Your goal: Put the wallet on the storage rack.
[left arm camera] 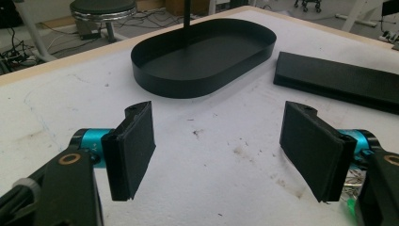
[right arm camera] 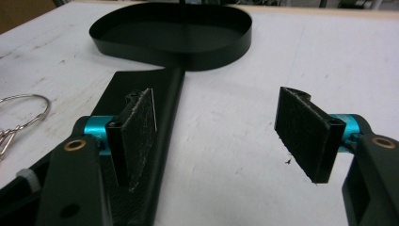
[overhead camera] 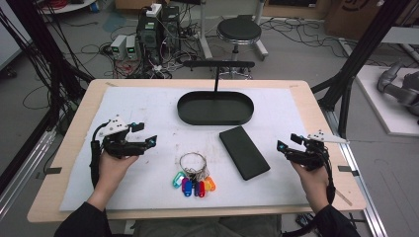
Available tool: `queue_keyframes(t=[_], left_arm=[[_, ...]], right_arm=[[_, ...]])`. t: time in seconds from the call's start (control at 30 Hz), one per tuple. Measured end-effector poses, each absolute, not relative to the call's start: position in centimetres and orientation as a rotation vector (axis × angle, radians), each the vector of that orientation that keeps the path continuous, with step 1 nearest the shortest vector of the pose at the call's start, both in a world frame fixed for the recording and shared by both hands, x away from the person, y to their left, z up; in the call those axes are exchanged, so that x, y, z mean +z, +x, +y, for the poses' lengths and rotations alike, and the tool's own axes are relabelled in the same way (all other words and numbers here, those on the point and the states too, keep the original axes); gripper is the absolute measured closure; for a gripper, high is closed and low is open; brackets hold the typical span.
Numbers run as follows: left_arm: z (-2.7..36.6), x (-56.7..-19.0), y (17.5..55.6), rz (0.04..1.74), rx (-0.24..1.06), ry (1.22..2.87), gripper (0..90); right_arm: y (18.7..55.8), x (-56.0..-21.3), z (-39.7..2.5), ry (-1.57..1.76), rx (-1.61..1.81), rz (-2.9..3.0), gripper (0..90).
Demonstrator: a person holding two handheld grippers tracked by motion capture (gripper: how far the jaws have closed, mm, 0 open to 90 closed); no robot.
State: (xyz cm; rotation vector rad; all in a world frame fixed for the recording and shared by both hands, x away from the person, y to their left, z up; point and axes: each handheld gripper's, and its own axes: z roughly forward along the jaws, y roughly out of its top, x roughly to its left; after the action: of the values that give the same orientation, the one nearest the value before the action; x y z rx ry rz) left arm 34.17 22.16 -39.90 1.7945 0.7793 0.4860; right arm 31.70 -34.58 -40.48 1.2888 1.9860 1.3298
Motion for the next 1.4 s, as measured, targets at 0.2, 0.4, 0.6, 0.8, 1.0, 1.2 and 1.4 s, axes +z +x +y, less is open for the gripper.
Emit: queue_keyframes(t=[0.2,0.4,0.6,0.8,1.0,1.2,1.4], left_arm=[[22.1,-39.9,34.3,0.779,0.494,1.793,26.7],[22.1,-40.0,34.5,0.781,0.495,1.791,26.7],[21.8,-40.0,34.8,0.781,0.496,1.793,26.8],[21.7,-40.1,34.9,0.778,0.493,1.801,26.7],[21.5,-40.2,34.9,0.781,0.491,1.809,26.7],[21.3,-40.2,34.8,0.776,0.496,1.819,26.7],[21.1,-40.2,34.8,0.776,0.495,1.825,26.7]], right_arm=[[31.0,-41.6,-33.2,1.355,1.287,2.08,30.4],[30.6,-42.2,-32.4,1.349,1.242,2.144,33.4],[30.5,-43.1,-31.6,1.355,1.175,2.228,38.8],[30.8,-44.0,-31.0,1.39,1.125,2.337,48.0],[31.0,-44.5,-31.1,1.452,1.17,2.376,53.0],[31.3,-44.8,-31.5,1.535,1.254,2.401,64.2],[31.2,-44.2,-31.2,1.457,1.215,2.416,75.0]])
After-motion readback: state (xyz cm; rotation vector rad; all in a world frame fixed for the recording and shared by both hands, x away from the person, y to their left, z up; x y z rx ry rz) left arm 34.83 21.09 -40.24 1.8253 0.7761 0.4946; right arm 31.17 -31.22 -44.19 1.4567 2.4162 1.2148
